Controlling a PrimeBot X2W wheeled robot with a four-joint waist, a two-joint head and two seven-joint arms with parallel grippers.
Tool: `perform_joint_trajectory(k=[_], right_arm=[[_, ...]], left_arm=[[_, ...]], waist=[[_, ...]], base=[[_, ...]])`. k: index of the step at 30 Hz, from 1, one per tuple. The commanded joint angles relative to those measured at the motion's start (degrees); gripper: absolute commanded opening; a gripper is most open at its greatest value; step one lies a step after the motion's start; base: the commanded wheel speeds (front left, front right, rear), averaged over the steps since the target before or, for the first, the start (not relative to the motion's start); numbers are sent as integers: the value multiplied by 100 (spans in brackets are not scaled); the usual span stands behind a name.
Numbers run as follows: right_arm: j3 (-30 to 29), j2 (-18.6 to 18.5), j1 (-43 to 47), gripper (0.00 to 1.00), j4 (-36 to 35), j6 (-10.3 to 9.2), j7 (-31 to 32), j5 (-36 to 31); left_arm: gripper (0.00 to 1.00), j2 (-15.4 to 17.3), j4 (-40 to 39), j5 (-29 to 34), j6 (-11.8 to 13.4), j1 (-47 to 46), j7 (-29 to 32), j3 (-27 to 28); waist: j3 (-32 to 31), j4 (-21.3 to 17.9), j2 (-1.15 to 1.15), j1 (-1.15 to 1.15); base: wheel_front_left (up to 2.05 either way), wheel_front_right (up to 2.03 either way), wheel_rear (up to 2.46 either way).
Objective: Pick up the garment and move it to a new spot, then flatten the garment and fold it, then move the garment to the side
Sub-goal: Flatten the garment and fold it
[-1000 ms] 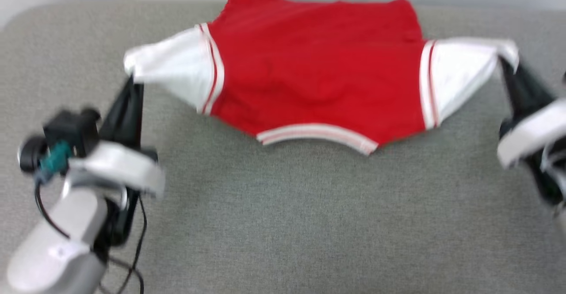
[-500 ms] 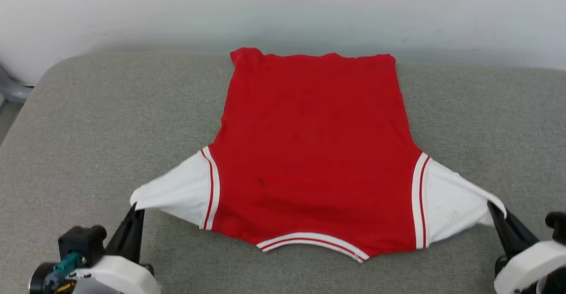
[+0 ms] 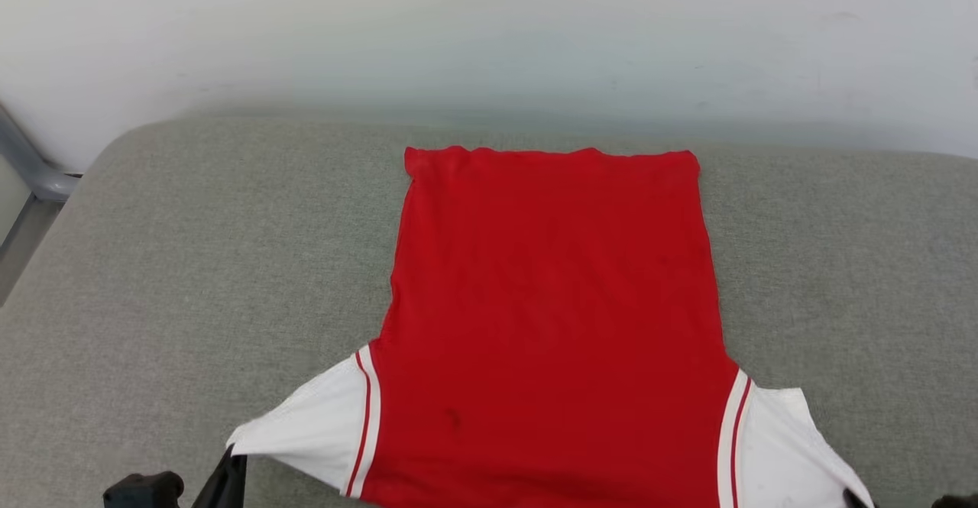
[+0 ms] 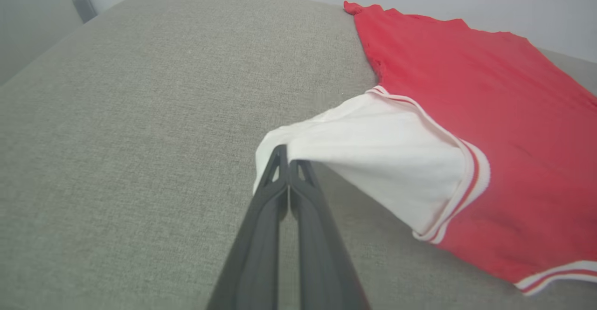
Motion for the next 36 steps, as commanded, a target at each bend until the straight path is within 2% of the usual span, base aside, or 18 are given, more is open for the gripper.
perform_joint_trajectory(k=[1,8,9,10,11,18,23,30,36], right_arm=[[17,50,91,0,105,-11,-47,-17],[55,109,49,0,352,-11,-103,-26],[60,128,-4,29,387,-11,-119,-40],[58,145,-73,79,389,-11,-157,-33],[36,143,-140,100,381,-11,-172,-44],[-220,-62,-849,100,-101,-10,-305,-77],[-393,-400,-1746,100,-732,-9,-20,-149],[-190,-1026,-3443,100,-1316,-8,919,1],[350,-1470,-4867,100,-1042,-9,2330,102]], left_arm=[[0,-61,47,-24,-1,77,-37,20],[0,-140,124,85,-30,102,-40,-9],[0,-151,118,110,-47,79,-40,-23],[0,-170,103,131,-62,52,-40,-36],[0,-193,86,158,-69,24,-40,-46],[0,-405,-71,405,-20,-180,-36,-133],[0,-540,-204,601,-29,-352,-31,-119],[0,-865,-448,1000,-98,-742,-31,-12],[0,-1335,-551,1380,-288,-1063,-30,145]], waist=[[-17,-7,-1,1],[-38,-6,-1,1],[-36,-7,-1,1],[-29,-7,-1,1],[-17,-9,-1,1],[165,23,-1,1],[434,156,-1,1],[1135,572,-1,1],[1798,985,-1,1]], base=[[0,0,0],[0,0,0],[0,0,0],[0,0,0],[0,0,0],[0,0,0],[0,0,0],[0,0,0],[0,0,0]])
